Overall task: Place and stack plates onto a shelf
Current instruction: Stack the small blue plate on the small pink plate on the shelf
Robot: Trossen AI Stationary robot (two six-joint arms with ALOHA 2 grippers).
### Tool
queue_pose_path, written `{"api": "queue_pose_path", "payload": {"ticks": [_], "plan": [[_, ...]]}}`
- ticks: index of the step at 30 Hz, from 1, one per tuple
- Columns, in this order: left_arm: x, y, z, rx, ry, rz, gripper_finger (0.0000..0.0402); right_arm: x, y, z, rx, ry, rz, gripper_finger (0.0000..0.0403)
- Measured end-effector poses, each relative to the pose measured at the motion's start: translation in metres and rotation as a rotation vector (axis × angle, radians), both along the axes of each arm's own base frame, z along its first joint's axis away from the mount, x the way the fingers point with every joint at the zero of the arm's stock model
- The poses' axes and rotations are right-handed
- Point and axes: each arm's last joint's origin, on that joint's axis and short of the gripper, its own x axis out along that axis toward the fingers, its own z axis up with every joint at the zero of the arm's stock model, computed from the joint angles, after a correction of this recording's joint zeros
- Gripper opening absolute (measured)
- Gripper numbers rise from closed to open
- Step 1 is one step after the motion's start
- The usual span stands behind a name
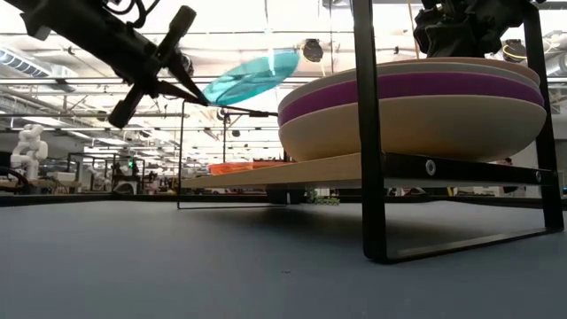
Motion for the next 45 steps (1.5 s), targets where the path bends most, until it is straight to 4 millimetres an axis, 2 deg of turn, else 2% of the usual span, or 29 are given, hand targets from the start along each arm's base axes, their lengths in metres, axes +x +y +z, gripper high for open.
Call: {"api": "queue_pose_path", "payload": {"ticks": [9,21,33,41,45], "plan": [[0.008,-0.002,-0.019,-0.054,0.060,0.018,0.0003,0.000,0.000,0.000,-0.012,0.001,0.016,0.0102],[0.021,0.004,-0.045,-0.008,0.163,0.050,0.0003,0.000,0.000,0.000,-0.019,0.001,0.027,0.0102],[0.030,0.003,-0.059,0.033,0.190,0.027,0.0003,0.000,0.001,0.000,-0.020,0.002,0.030,0.0102],[0.030,0.004,-0.059,0.037,0.195,0.036,0.0003,0.000,0.001,0.000,-0.028,0.002,0.038,0.0102],[0.030,0.007,-0.059,0.029,0.191,0.054,0.0020,0.000,0.001,0.000,-0.028,0.002,0.039,0.0102]]}}
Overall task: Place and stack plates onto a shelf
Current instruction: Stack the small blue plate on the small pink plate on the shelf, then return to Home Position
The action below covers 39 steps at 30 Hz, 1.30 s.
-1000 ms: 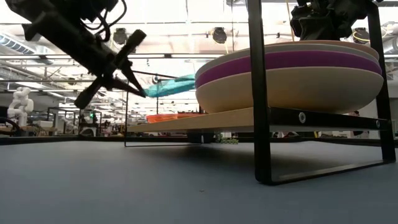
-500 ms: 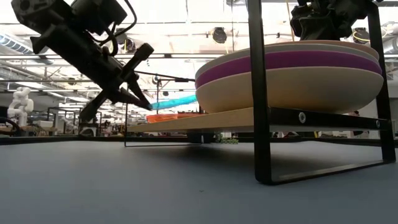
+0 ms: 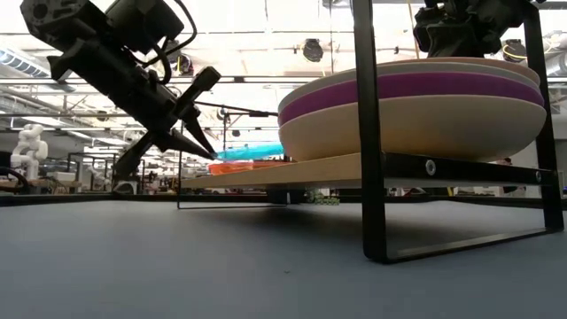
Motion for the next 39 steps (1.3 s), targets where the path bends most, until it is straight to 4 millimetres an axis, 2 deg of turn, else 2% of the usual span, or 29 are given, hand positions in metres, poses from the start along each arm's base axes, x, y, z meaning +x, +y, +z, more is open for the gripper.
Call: {"api": "queue_pose_path", "payload": {"ticks": [8,14,22,31,39], "plan": [[0.001,0.008,0.000,-0.024,0.001,0.012,0.0074,0.000,0.000,0.000,0.000,0.000,0.000,0.0102],[0.001,0.006,-0.001,-0.032,0.004,-0.010,0.0078,0.000,0.000,0.000,0.000,0.000,0.000,0.0102],[-0.001,-0.009,0.003,-0.019,0.001,-0.083,0.0079,0.000,0.000,0.000,0.001,-0.005,0.000,0.0102],[-0.003,-0.029,0.033,0.227,-0.051,-0.329,0.0079,0.001,0.000,0.001,-0.042,-0.013,0.048,0.0101],[-0.010,-0.032,0.053,0.441,-0.023,-0.463,0.0079,0.001,0.000,0.001,-0.132,-0.006,0.146,0.0063]]}}
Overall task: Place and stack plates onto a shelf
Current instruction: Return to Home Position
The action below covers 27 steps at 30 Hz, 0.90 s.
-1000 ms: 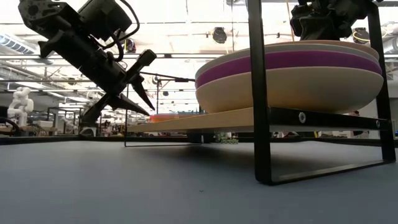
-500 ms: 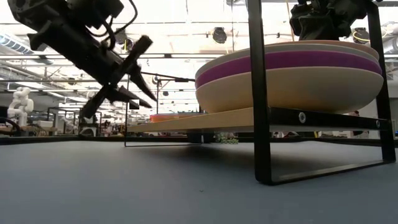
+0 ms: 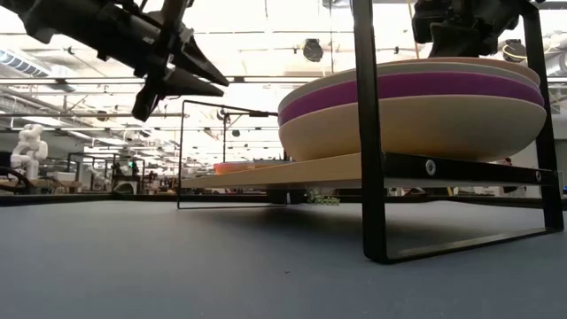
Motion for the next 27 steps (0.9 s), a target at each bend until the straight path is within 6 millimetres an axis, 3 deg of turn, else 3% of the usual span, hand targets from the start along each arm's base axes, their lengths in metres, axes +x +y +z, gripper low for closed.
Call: {"api": "queue_pose_path", "payload": {"ticks": [9,17,21,27], "plan": [[-0.004,0.004,0.017,0.208,-0.017,-0.067,0.0079,0.000,0.000,0.000,-0.179,0.007,0.187,0.0004],[-0.010,0.005,0.028,0.231,-0.060,-0.083,0.0079,0.003,0.000,0.003,-0.390,-0.016,0.401,0.0001],[-0.014,0.005,0.036,0.220,-0.096,-0.111,0.0078,0.006,0.001,0.010,-0.467,-0.094,0.450,0.0000],[-0.019,0.004,0.043,0.344,-0.085,-0.150,0.0071,0.006,0.003,0.023,-0.543,-0.241,0.567,0.0000]]}}
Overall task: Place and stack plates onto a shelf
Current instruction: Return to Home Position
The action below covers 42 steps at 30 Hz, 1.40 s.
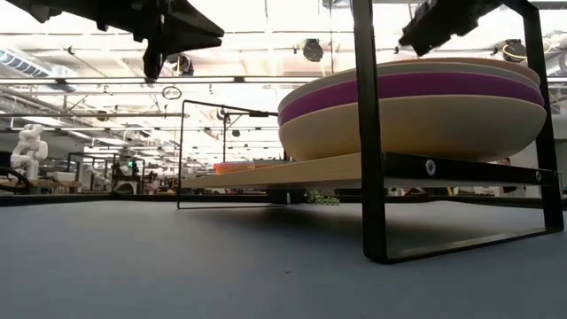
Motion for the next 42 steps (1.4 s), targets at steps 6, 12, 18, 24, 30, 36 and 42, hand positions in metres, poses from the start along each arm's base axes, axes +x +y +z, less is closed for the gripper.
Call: {"api": "queue_pose_path", "payload": {"ticks": [6,12,18,24,30,36,42], "plan": [[-0.003,-0.001,0.003,0.112,0.024,-0.033,0.0009,-0.007,0.000,0.009,-0.075,-0.070,0.081,0.0000],[-0.006,0.000,0.005,0.168,0.042,-0.050,0.0005,-0.015,-0.001,0.016,-0.107,-0.118,0.088,0.0000],[-0.011,0.000,-0.006,0.261,0.073,-0.092,0.0004,-0.015,-0.002,0.017,-0.064,-0.123,0.036,0.0000],[-0.023,-0.004,-0.032,0.261,-0.008,-0.142,0.0004,-0.014,-0.002,0.018,-0.127,-0.131,0.061,0.0000],[-0.026,-0.004,-0.036,0.285,-0.023,-0.144,0.0004,-0.014,-0.007,0.024,-0.241,-0.193,-0.059,0.0000],[-0.026,-0.004,-0.037,0.414,0.011,-0.158,0.0003,-0.014,-0.008,0.028,-0.251,-0.223,-0.108,0.0000],[-0.026,-0.004,-0.032,0.432,-0.036,-0.150,0.0003,-0.014,-0.008,0.029,-0.224,-0.238,-0.118,0.0000]]}}
